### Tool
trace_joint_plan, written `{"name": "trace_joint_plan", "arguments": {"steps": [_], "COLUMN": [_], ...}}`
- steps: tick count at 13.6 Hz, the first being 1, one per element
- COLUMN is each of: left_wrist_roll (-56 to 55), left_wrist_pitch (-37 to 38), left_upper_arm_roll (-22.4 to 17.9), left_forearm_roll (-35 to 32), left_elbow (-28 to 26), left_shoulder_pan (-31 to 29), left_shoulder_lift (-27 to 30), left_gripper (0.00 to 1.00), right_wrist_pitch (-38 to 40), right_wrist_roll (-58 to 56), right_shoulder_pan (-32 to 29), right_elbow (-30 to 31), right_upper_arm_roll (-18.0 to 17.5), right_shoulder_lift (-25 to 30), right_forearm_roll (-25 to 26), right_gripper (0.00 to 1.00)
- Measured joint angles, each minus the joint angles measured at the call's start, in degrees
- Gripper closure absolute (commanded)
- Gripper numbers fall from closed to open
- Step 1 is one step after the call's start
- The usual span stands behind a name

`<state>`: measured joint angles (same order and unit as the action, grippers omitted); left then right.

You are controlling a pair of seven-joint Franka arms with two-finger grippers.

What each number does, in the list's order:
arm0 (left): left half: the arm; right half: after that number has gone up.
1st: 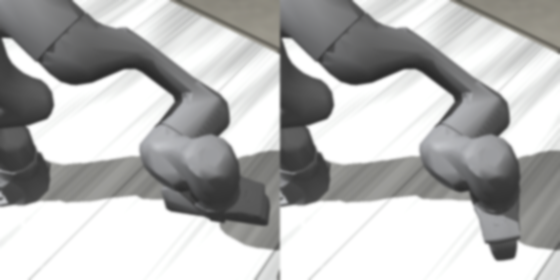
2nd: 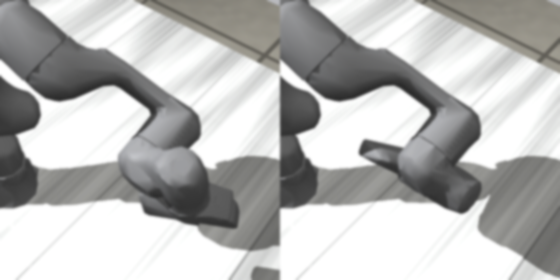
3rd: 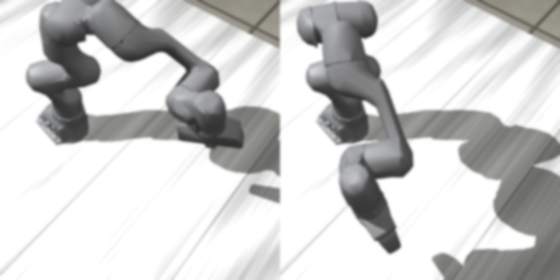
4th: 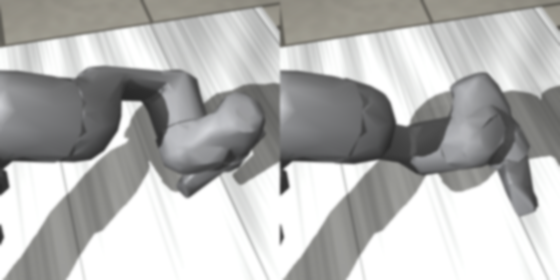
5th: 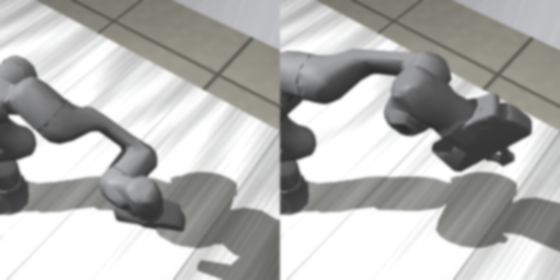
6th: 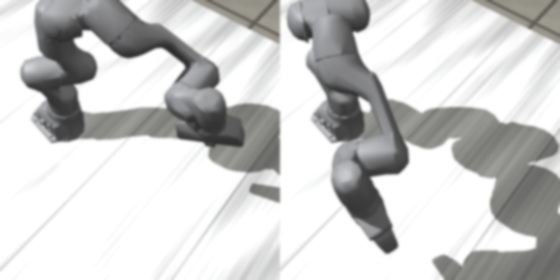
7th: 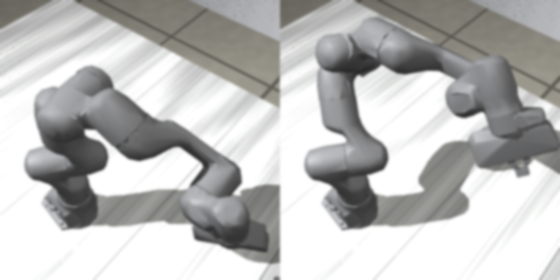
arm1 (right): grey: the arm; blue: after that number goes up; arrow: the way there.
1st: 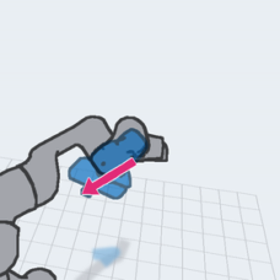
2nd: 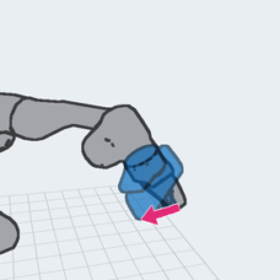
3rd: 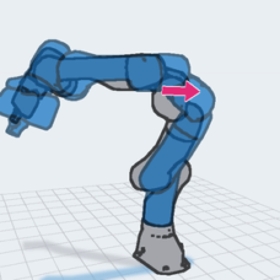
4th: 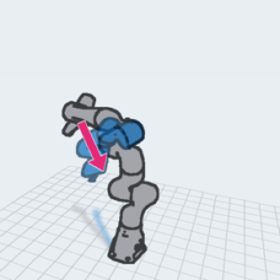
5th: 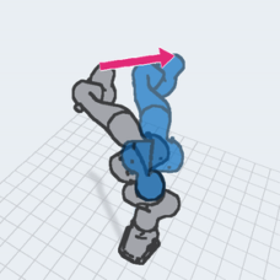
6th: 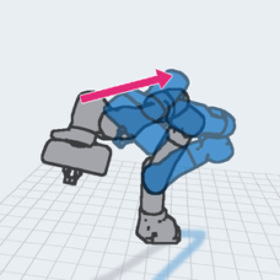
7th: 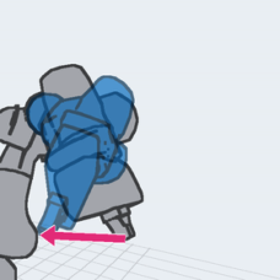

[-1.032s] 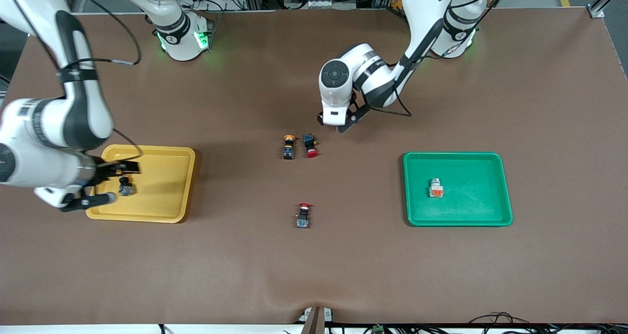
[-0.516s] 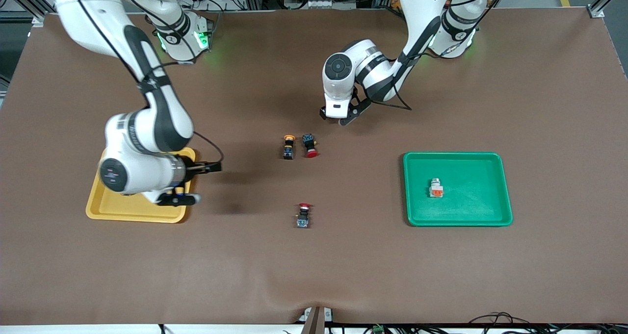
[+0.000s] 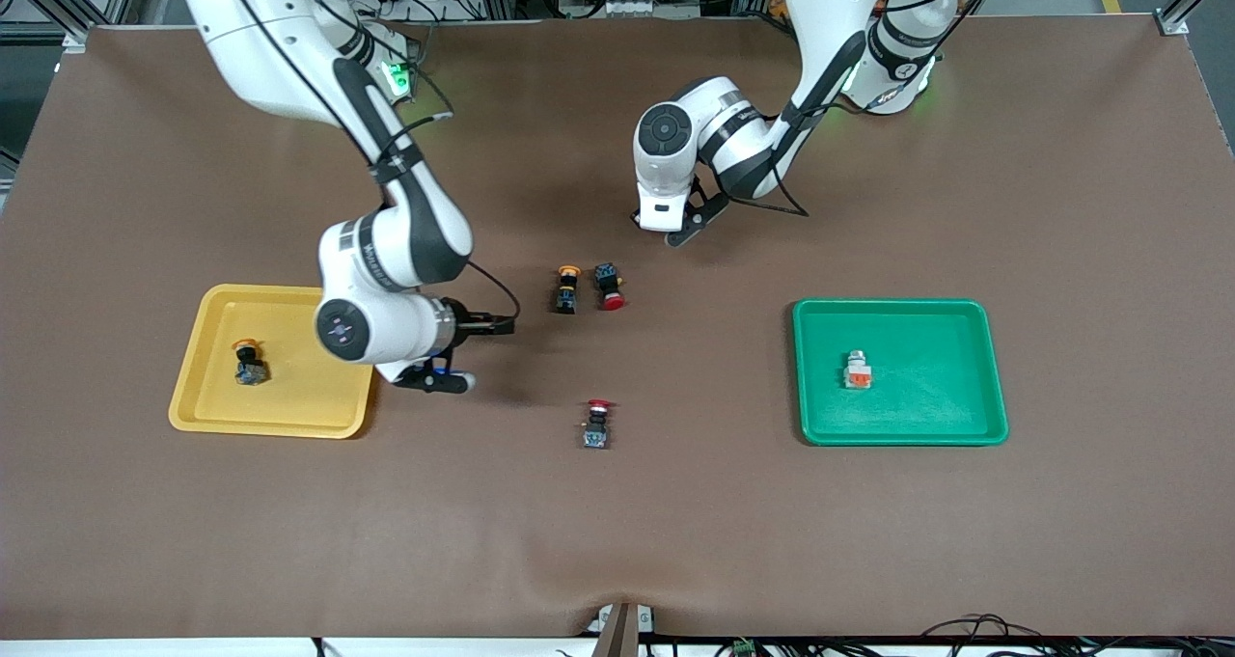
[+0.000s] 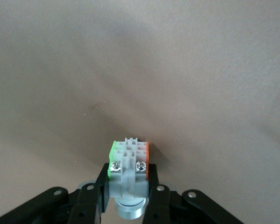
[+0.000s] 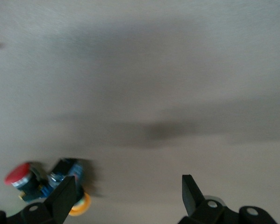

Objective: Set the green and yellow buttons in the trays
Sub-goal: 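Grasp the white button with the left gripper while the right gripper grasps a blue button, then carry the white button to the green tray while the right gripper carries blue to yellow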

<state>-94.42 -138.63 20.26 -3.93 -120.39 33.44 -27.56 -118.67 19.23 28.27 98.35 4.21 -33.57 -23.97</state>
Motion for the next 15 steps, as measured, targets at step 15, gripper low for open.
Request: {"name": "trace_joint_plan", "arguments": {"steps": [15], "left_wrist_roll": [45.6], "left_wrist_pitch": [11.0], "left_upper_arm_roll": [-1.5], "left_forearm_roll": [-2.0], "left_elbow": [13.2], "left_shoulder_pan": [-25.3], "left_shoulder_lift": [2.0], "left_gripper": [0.78], "right_wrist_pitch": [-13.5], "right_wrist_roll": [11.7], "right_shoulder_pan": [14.3], "right_elbow": [8.4], "right_upper_arm_roll": [0.1], "right_shoulder_lift": [0.0], "right_forearm_roll": [0.0], "right_gripper": [0.05]}}
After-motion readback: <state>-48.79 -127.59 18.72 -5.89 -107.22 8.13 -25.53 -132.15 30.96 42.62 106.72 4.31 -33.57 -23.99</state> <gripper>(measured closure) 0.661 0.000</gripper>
